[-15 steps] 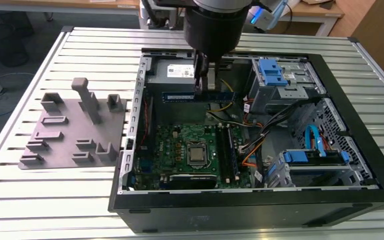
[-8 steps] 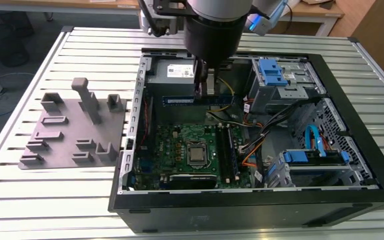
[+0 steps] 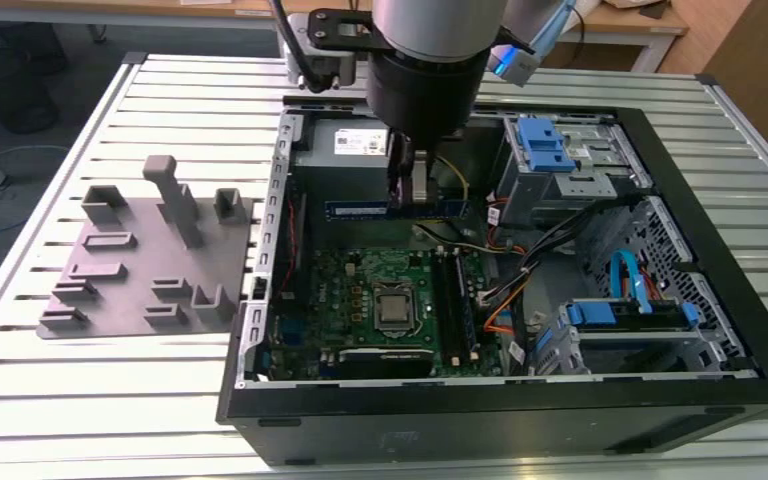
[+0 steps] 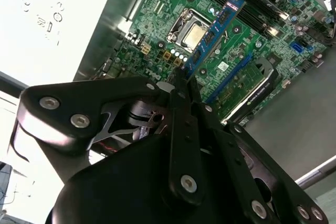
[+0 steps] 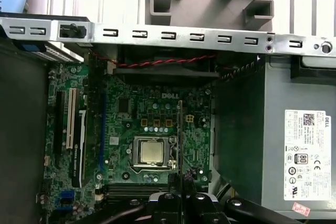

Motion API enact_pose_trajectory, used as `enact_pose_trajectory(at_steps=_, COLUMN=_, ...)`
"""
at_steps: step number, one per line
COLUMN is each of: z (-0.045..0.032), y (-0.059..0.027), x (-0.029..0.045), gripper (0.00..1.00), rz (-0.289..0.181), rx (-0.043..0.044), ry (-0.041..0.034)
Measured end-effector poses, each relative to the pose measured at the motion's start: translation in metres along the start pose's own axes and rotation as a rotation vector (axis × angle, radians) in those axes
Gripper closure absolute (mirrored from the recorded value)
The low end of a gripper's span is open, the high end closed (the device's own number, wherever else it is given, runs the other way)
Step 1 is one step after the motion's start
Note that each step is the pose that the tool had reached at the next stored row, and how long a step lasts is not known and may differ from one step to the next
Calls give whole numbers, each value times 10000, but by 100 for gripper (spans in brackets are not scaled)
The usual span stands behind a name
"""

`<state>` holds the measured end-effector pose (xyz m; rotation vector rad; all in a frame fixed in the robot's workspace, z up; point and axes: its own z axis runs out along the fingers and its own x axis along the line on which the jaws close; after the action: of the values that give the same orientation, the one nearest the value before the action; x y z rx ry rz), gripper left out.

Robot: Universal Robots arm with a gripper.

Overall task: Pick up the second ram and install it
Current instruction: 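Pick up the second ram and move it above second insertion slot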

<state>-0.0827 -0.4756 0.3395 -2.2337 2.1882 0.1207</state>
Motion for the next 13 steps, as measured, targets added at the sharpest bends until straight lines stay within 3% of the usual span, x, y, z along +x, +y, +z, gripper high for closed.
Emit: enact_pose_trajectory(at_steps=13, z=187, y=-8, x=27, gripper=86, rz=0, rx=0, ry=0)
